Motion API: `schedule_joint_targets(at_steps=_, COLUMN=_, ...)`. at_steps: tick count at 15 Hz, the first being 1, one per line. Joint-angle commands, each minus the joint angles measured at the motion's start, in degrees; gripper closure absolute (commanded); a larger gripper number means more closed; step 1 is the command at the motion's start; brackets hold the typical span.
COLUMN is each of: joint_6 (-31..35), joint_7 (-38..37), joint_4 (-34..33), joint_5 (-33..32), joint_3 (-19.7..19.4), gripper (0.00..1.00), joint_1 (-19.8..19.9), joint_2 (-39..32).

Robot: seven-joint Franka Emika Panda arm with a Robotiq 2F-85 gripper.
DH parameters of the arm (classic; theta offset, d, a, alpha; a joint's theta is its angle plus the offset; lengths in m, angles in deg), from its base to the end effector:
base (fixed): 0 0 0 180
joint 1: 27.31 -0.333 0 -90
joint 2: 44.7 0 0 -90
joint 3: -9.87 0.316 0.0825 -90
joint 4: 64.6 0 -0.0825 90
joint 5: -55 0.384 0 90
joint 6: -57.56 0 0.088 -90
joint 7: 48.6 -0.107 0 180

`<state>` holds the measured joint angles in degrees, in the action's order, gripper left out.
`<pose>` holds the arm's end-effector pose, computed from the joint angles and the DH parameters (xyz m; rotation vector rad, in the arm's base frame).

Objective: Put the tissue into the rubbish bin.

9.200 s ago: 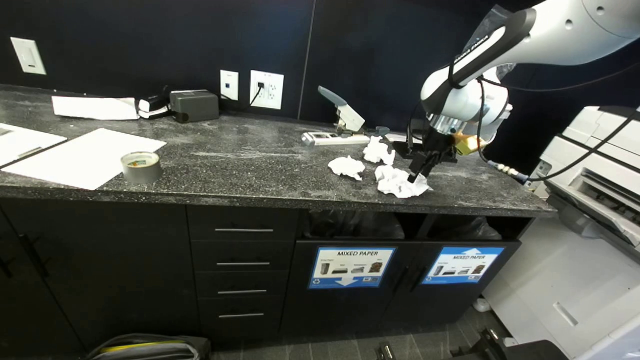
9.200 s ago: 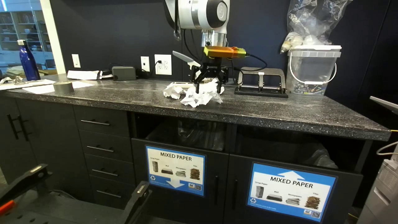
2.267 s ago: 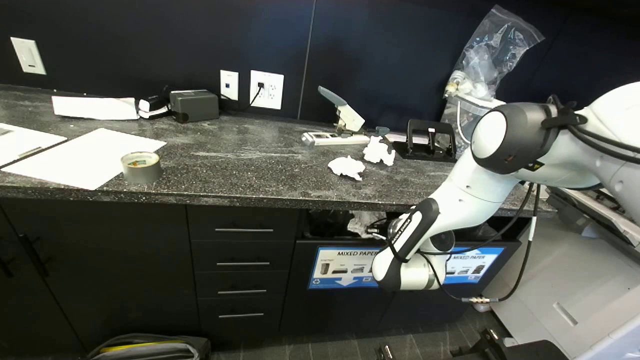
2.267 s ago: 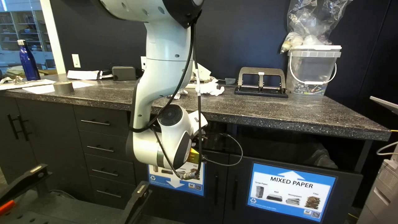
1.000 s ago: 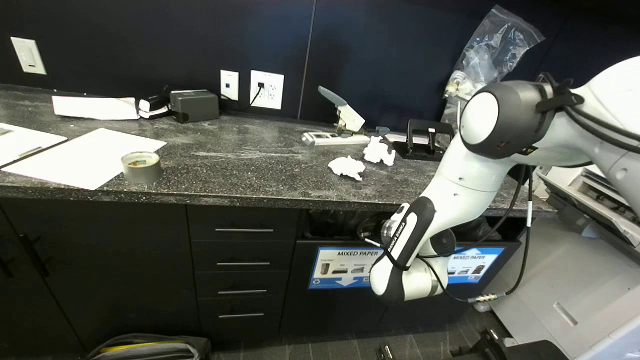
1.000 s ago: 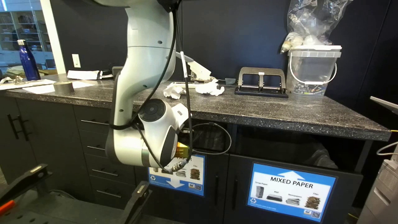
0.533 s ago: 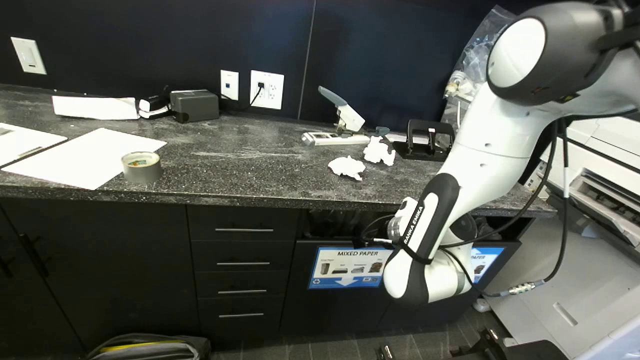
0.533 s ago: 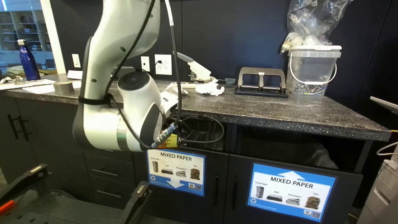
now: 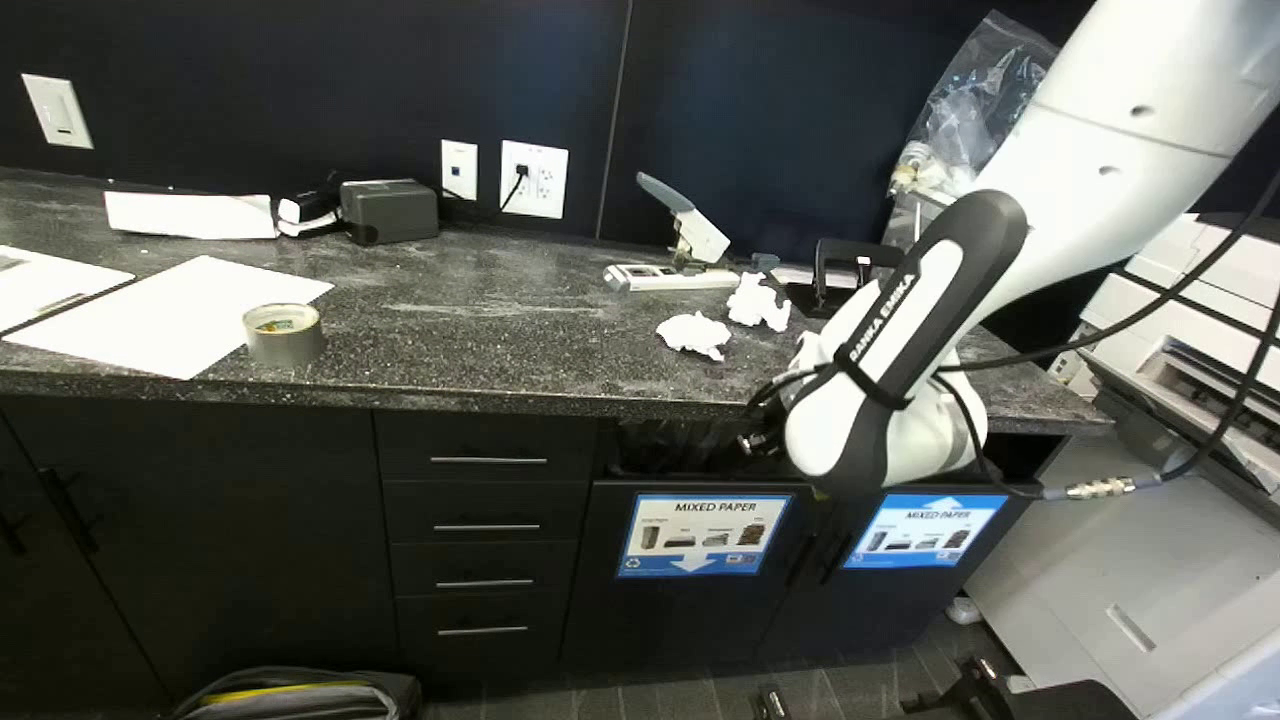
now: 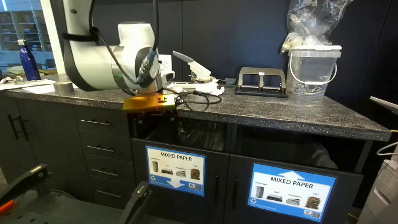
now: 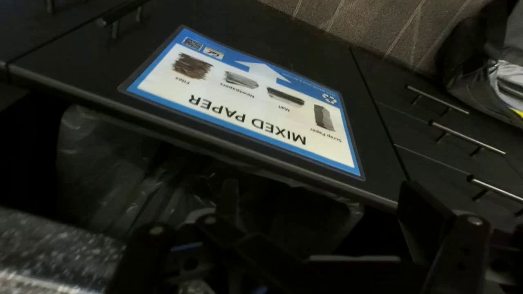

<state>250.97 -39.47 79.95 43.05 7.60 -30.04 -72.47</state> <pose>0.4713 0.0252 0.1359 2.9993 0.5880 0.5608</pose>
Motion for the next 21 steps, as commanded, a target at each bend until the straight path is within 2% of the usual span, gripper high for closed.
schedule_joint_targets(at_steps=1, joint_6=-15.88, joint_7=1.56, joint_4=-3.17, joint_5=0.38, joint_3=-0.76, gripper=0.0, joint_1=-0.75, joint_2=10.2)
schedule_joint_targets(at_steps=4, joint_6=-29.36, joint_7=1.45, joint_4=-12.1, joint_5=1.87, joint_3=2.05, gripper=0.0, joint_1=1.76, joint_2=12.61)
schedule_joint_targets(at_steps=9, joint_6=-46.43, joint_7=2.1, joint_4=-31.84, joint_5=9.91, joint_3=2.67, gripper=0.0, joint_1=4.89, joint_2=6.17)
schedule_joint_targets(at_steps=12, joint_6=-52.23, joint_7=2.56, joint_4=-42.17, joint_5=13.34, joint_3=2.5, gripper=0.0, joint_1=7.29, joint_2=0.19)
schedule_joint_targets(at_steps=16, joint_6=-55.33, joint_7=4.05, joint_4=-54.76, joint_5=16.63, joint_3=3.42, gripper=0.0, joint_1=10.62, joint_2=-8.46)
schedule_joint_targets(at_steps=21, joint_6=-57.24, joint_7=7.07, joint_4=-69.58, joint_5=16.66, joint_3=5.28, gripper=0.0, joint_1=12.62, joint_2=-18.99)
